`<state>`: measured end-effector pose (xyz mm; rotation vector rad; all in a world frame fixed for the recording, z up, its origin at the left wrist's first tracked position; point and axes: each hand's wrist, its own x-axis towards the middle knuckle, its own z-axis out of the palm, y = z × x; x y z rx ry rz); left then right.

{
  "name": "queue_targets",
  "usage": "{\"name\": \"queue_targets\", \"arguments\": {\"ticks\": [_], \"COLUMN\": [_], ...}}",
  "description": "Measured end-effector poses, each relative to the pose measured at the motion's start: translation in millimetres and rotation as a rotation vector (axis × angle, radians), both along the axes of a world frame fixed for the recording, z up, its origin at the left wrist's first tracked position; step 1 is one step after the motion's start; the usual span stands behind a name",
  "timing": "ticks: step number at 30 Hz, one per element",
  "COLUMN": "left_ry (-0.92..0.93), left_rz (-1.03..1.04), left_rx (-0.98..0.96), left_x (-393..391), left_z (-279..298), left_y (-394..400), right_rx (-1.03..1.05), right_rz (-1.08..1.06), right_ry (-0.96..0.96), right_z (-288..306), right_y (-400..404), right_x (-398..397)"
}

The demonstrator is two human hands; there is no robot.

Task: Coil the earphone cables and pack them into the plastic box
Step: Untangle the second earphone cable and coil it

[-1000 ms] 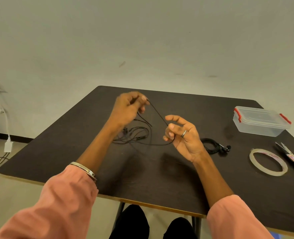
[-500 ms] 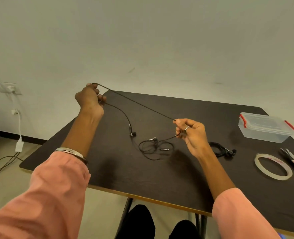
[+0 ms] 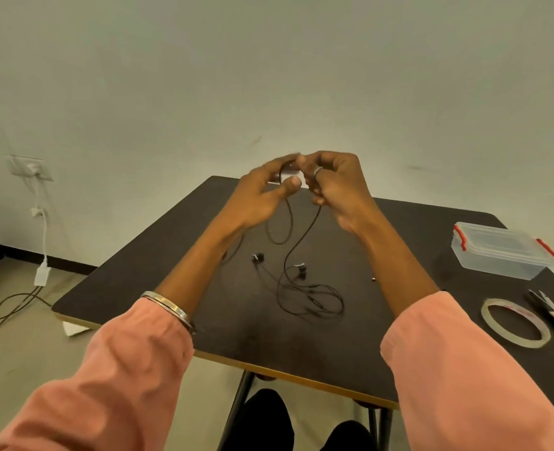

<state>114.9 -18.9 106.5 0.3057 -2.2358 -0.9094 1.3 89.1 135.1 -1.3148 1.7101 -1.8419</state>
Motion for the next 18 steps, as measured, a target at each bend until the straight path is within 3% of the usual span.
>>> {"name": "queue_targets", "arguments": {"ticks": [4, 7, 12, 16, 18], "left_ry": [0.145, 0.240, 0.534, 0.668, 0.612], "left_rz": [0.070, 0.147, 0.346, 0.501, 0.592], "left_rx": [0.134, 0.224, 0.668, 0.704, 0.613], "left_x": [4, 15, 42, 57, 57], "left_z": [7, 15, 37, 41, 34], "left_y": [3, -2, -28, -47, -52], "right_rx": [0.032, 0.095, 0.213, 0.271, 0.287], "right_rz": [-0.047, -0.006, 0.010, -0.021, -0.052], "right_ry": [0.088, 0.018, -0.102, -0.096, -0.067], "right_z": [5, -14, -58, -78, -79], "right_y": [6, 15, 32, 38, 35], "right_x": [-2, -15, -41, -49, -48]}}
